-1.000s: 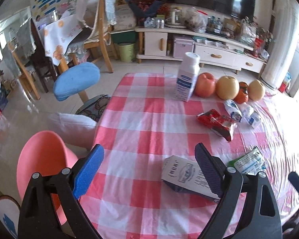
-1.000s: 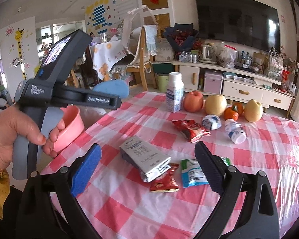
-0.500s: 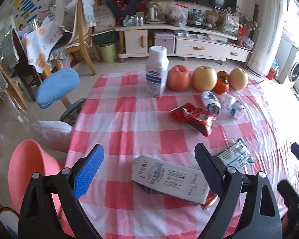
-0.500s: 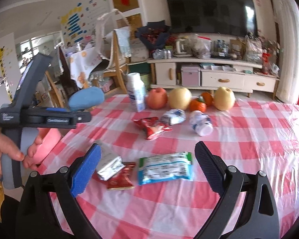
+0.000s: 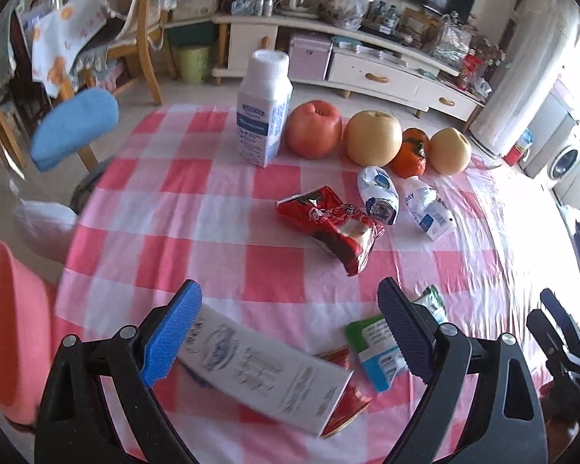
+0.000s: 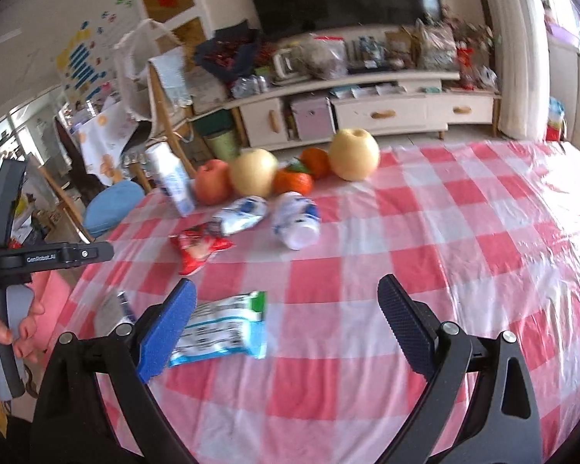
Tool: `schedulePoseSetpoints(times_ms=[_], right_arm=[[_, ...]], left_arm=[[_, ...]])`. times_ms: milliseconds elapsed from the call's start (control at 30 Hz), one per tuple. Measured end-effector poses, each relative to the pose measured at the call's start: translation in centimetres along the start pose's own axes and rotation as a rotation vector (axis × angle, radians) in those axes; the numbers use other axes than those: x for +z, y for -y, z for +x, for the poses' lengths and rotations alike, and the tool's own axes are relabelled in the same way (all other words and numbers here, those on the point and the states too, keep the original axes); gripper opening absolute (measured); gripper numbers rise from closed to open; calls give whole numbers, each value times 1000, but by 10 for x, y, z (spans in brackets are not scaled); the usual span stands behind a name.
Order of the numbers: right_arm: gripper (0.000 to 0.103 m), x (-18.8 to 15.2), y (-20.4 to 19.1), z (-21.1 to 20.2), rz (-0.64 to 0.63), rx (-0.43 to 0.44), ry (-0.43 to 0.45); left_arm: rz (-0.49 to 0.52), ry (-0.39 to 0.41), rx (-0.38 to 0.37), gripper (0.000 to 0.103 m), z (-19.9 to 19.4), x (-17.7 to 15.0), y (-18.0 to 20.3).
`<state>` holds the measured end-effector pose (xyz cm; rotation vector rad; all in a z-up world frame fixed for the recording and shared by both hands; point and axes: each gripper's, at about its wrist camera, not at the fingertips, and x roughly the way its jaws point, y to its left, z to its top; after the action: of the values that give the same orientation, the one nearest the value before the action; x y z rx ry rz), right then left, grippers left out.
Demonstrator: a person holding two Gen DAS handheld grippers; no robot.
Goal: Collect trash
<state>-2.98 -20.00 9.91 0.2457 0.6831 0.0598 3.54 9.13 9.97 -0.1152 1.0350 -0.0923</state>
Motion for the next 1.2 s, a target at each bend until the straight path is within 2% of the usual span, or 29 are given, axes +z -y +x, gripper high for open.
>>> schedulePoseSetpoints(times_ms=[133, 400, 533, 700, 1200], right_arm=[[95, 5, 14, 21, 25, -6, -34], [95, 14, 27, 67, 61, 1, -103], [95, 18, 29, 84, 90, 32, -133], [95, 21, 25, 103, 71, 30, -156], [95, 37, 17, 132, 26, 36, -154]], left_arm=[[-28, -32, 23, 91, 25, 9, 11], [43, -76, 73, 91, 68, 20, 47], [57, -107, 96, 91, 89, 22, 53], [83, -127, 118, 91, 110, 26, 62], [3, -114, 77, 93, 132, 48, 40]])
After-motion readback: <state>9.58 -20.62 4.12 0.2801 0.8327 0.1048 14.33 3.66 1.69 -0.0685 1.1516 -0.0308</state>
